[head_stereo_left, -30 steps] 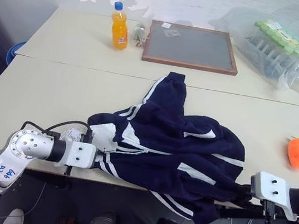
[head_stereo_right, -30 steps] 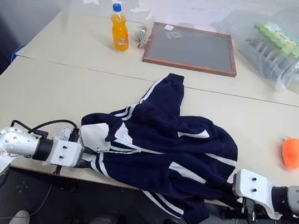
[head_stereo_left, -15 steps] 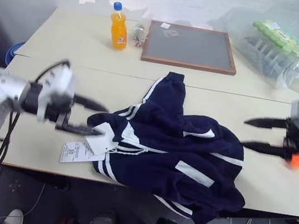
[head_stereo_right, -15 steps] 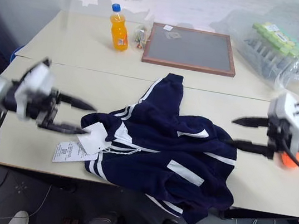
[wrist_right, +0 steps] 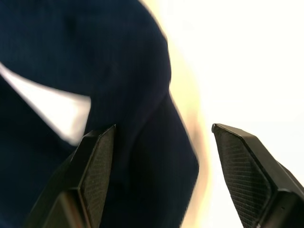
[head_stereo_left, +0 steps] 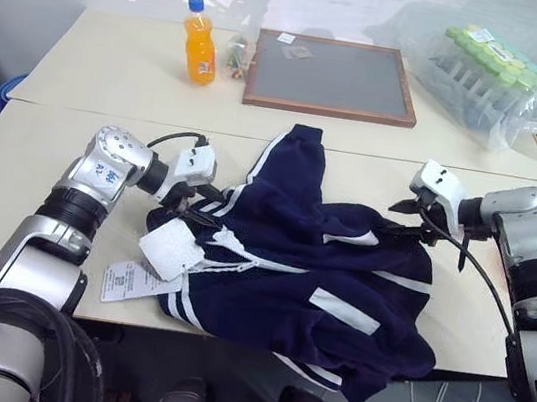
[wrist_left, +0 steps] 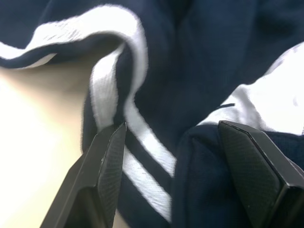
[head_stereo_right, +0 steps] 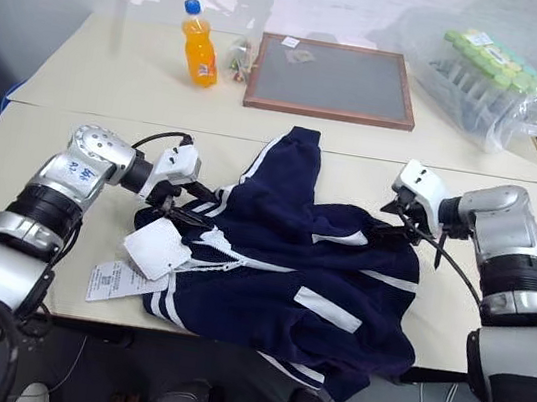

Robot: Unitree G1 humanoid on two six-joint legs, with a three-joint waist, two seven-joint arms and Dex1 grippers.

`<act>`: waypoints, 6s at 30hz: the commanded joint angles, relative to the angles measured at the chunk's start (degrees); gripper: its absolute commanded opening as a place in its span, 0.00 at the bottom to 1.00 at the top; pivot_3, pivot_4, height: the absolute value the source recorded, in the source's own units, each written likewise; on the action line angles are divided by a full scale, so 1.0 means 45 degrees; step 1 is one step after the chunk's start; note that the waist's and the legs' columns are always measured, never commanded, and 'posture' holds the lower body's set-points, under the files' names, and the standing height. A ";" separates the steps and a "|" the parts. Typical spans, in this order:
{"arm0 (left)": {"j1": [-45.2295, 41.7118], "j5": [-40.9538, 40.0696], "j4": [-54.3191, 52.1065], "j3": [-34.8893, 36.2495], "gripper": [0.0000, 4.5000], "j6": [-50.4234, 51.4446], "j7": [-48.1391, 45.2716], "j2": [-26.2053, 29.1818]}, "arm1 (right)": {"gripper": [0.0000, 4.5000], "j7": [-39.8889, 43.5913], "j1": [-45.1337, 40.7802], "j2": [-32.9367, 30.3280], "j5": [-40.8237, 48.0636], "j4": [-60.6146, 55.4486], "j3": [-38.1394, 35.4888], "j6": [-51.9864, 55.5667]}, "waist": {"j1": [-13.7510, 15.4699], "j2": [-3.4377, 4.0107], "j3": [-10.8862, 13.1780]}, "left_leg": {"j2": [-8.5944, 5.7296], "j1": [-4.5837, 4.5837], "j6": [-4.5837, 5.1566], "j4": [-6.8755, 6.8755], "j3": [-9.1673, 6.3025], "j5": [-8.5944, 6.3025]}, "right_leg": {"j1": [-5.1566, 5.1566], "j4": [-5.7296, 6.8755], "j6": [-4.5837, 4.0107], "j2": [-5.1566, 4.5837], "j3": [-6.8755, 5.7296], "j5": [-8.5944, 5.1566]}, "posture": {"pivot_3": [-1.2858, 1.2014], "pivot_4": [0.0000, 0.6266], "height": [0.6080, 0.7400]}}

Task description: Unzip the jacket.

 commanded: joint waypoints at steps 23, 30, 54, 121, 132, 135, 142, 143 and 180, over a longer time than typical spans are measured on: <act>-0.1128 0.1499 0.3174 0.1212 0.73 -0.2234 0.0969 -0.0833 | 0.00 -0.2454 -0.1509 0.1185 -0.1063 0.3819 -0.1544 -0.0777 | -0.0397 -0.0002 -0.0002 | 0.0009 0.0036 -0.0001 0.0009 -0.0009 0.0000 | 0.0024 0.0038 0.0000 -0.0005 0.0006 0.0000 | 0.52 0.24 1.00; -0.1746 0.1645 0.4241 0.1921 0.73 -0.2526 0.2932 -0.0972 | 0.00 -0.3733 -0.1916 0.0630 -0.1112 0.4402 -0.2266 -0.0440 | -0.0346 -0.0003 -0.0002 | 0.0000 0.0030 0.0000 0.0010 -0.0018 0.0000 | 0.0024 0.0039 0.0000 -0.0016 0.0003 0.0000 | 0.52 0.24 1.00; -0.2659 0.2043 0.5102 0.2738 0.73 -0.2263 0.3997 -0.2607 | 0.00 -0.2688 -0.1424 0.1026 -0.1798 0.3640 -0.1790 -0.2390 | -0.0404 -0.0003 -0.0002 | -0.0013 0.0029 0.0000 -0.0006 -0.0020 0.0000 | 0.0023 0.0037 0.0000 -0.0023 -0.0001 0.0000 | 0.52 0.24 1.00; 1.1858 0.2064 -1.6660 0.6041 0.92 0.0352 0.5908 0.3107 | 1.00 -0.1712 0.8890 -0.1070 0.5030 -1.6391 -0.4606 0.1064 | 0.0565 -0.0008 0.0004 | -0.0008 0.0075 0.0042 0.0086 -0.0148 -0.0047 | 0.0107 0.0024 0.0000 -0.0022 0.0064 0.0000 | 0.52 0.24 1.00; 1.3071 0.2945 -1.6247 0.4713 0.92 -0.2732 0.6452 0.3165 | 1.00 -0.2058 0.9050 -0.1371 0.5316 -1.6573 -0.4891 0.1356 | 0.0584 -0.0008 0.0004 | 0.0001 0.0076 0.0047 0.0084 -0.0144 -0.0053 | 0.0107 0.0014 0.0000 -0.0019 0.0056 0.0000 | 0.52 0.24 1.00; 1.2665 0.3758 -1.5462 0.4279 0.92 -0.3590 0.7054 0.3124 | 1.00 -0.2230 0.9059 -0.1373 0.5421 -1.6737 -0.4885 0.1555 | 0.0589 -0.0008 0.0004 | -0.0003 0.0077 0.0051 0.0085 -0.0142 -0.0054 | 0.0111 0.0013 0.0000 -0.0019 0.0058 0.0000 | 0.52 0.24 1.00; 1.1193 0.6637 -1.3208 0.3746 0.92 -0.6190 0.9955 0.2986 | 1.00 -0.2680 0.9020 -0.1325 0.5523 -1.6929 -0.4806 0.1899 | 0.0604 -0.0010 0.0003 | -0.0007 0.0073 0.0058 0.0082 -0.0141 -0.0059 | 0.0110 0.0008 0.0001 -0.0020 0.0053 0.0000 | 0.52 0.24 1.00; 1.0975 0.6998 -1.3074 0.3863 0.92 -0.6545 1.0517 0.2998 | 1.00 -0.2759 0.9033 -0.1298 0.5533 -1.6958 -0.4786 0.1936 | 0.0602 -0.0010 0.0003 | -0.0005 0.0072 0.0058 0.0080 -0.0142 -0.0059 | 0.0108 0.0008 0.0001 -0.0020 0.0051 0.0000 | 0.52 0.24 1.00; 0.7297 0.6415 -1.0482 0.2533 0.00 -0.9006 1.2022 0.2233 | 1.00 -0.3548 0.9765 -0.1418 0.5781 -1.7161 -0.5136 0.2312 | 0.0633 -0.0011 0.0003 | -0.0007 0.0066 0.0063 0.0082 -0.0137 -0.0063 | 0.0107 0.0007 0.0004 -0.0020 0.0047 0.0002 | 0.52 0.24 1.00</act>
